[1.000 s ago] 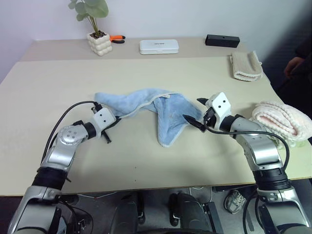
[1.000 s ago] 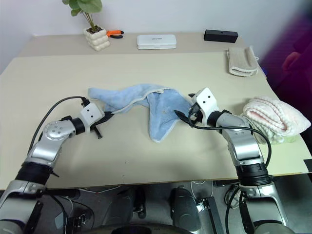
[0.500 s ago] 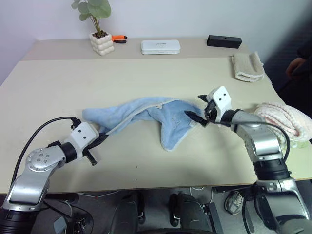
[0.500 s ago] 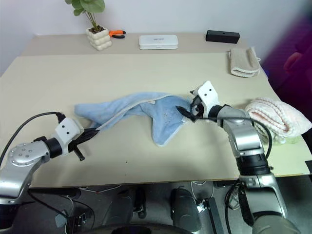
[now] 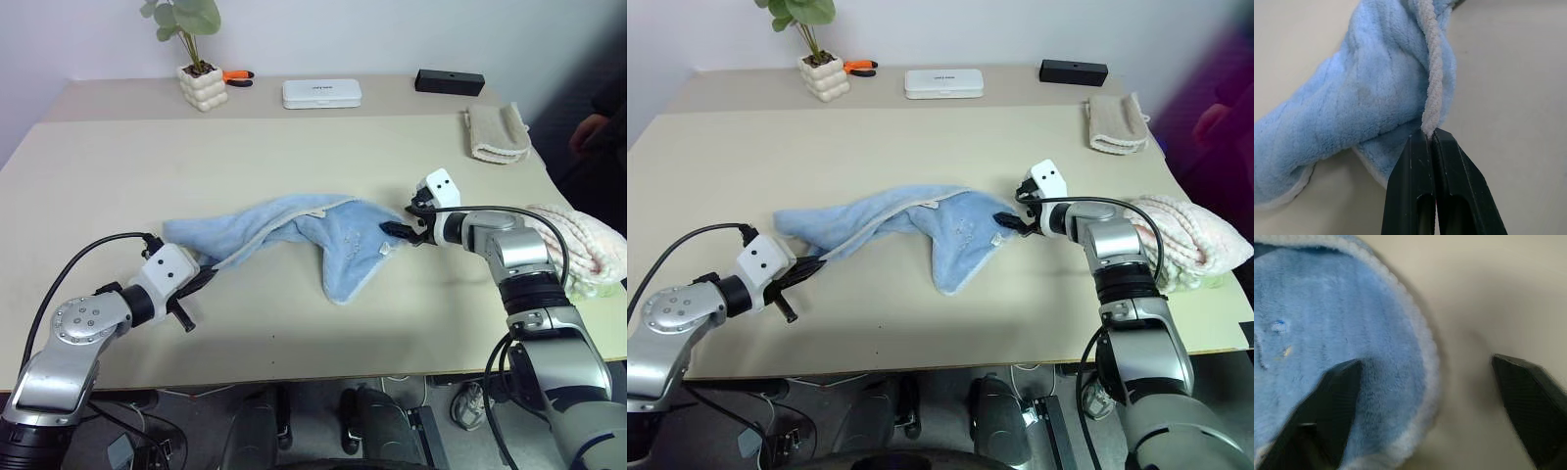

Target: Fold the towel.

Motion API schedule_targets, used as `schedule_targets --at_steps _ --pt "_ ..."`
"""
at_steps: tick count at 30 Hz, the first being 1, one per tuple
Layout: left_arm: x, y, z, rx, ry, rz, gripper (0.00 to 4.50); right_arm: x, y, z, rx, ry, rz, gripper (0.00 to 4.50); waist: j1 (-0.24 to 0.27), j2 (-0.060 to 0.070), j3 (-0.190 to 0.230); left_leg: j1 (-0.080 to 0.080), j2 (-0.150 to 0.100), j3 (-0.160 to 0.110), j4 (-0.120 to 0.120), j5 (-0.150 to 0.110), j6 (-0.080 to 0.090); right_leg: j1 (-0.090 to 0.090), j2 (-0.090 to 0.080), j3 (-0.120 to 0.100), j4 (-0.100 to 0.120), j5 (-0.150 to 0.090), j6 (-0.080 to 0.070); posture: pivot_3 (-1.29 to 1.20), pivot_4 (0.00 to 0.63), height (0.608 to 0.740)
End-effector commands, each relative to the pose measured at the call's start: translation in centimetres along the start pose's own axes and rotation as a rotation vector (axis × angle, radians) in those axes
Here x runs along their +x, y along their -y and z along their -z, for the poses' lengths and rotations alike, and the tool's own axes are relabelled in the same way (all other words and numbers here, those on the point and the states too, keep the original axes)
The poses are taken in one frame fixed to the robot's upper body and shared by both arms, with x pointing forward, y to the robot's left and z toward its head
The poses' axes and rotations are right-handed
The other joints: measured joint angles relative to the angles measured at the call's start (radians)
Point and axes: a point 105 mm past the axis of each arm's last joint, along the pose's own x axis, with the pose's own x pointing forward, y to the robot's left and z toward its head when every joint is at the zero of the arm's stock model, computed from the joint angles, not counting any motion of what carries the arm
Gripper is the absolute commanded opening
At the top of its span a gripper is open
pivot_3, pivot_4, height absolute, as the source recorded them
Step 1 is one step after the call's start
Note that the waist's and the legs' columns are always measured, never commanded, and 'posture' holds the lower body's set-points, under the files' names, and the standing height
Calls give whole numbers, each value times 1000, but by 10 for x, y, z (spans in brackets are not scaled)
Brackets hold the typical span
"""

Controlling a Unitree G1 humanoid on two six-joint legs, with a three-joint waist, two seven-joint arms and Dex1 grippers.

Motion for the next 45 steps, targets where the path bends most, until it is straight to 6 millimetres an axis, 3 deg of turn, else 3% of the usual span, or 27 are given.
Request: schedule_targets --at_steps 1,5,8,10,14,16,19,23,27,32,34,38,42,45 --pt "-8 -7 -9 28 20 -33 0 -2 2 -14 -16 34 -13 2220 1 0 0 0 0 0 0 0 0 0 0 0 0 0 0 0 150 740" --pt "-10 -8 -7 17 17 -40 0 -6 3 -27 -48 69 -17 90 1 0 0 0 0 0 0 0 0 0 0 0 0 0 0 0 150 740" --pt "-10 -11 -5 18 13 -47 0 -8 4 -35 -78 91 -12 38 1 0 0 0 0 0 0 0 0 0 0 0 0 0 0 0 150 740" --pt "-8 -24 -8 39 31 -96 0 -12 9 -49 -159 131 28 38 2 0 0 0 0 0 0 0 0 0 0 0 0 0 0 0 150 740" --pt "2 -78 -33 102 121 -305 0 -20 21 -91 -324 245 138 38 6 2 1 -1 0 0 0 0 0 -1 0 0 0 0 0 0 150 740" --pt "6 -121 -59 146 189 -454 0 -29 27 -126 -404 341 214 38 8 2 2 -1 -1 0 0 0 -1 -1 0 0 1 0 0 0 150 740" --pt "4 -162 -90 185 261 -593 0 -39 32 -160 -470 430 295 38 4 1 2 -3 -1 1 1 1 -1 -3 0 0 1 0 0 0 150 740" --pt "-29 -219 -151 245 426 -834 0 -72 31 -221 -555 621 401 38 0 1 2 -3 -1 7 -3 0 0 -3 0 0 -2 0 1 0 150 740" --pt "-50 -229 -164 272 493 -854 0 -86 20 -237 -606 702 362 38 -11 1 2 -2 -1 13 -4 0 0 -5 0 1 -2 0 1 0 150 740" --pt "-60 -197 -132 257 475 -653 0 -83 -10 -214 -692 685 144 38 -25 1 2 0 1 13 -3 0 0 -4 0 3 -1 0 1 0 150 740" --pt "-62 -174 -107 238 417 -553 0 -77 -23 -189 -697 622 40 38 -26 1 2 0 1 14 -3 0 0 -4 0 4 0 0 1 0 150 740" --pt "-72 -122 -48 129 224 -367 0 -71 -42 -119 -692 412 -164 38 -21 2 3 -1 2 10 -3 0 0 -5 0 4 -1 0 1 0 150 740" --pt "-89 -86 -20 30 99 -261 0 -84 -50 -71 -622 247 -292 38 -9 2 3 -1 1 8 0 -1 0 -3 -1 4 0 0 1 0 150 740" --pt "-100 -69 -13 -38 66 -208 0 -97 -59 -45 -577 152 -390 38 0 2 3 1 1 8 0 -2 1 -3 -3 4 -1 0 1 0 150 740"
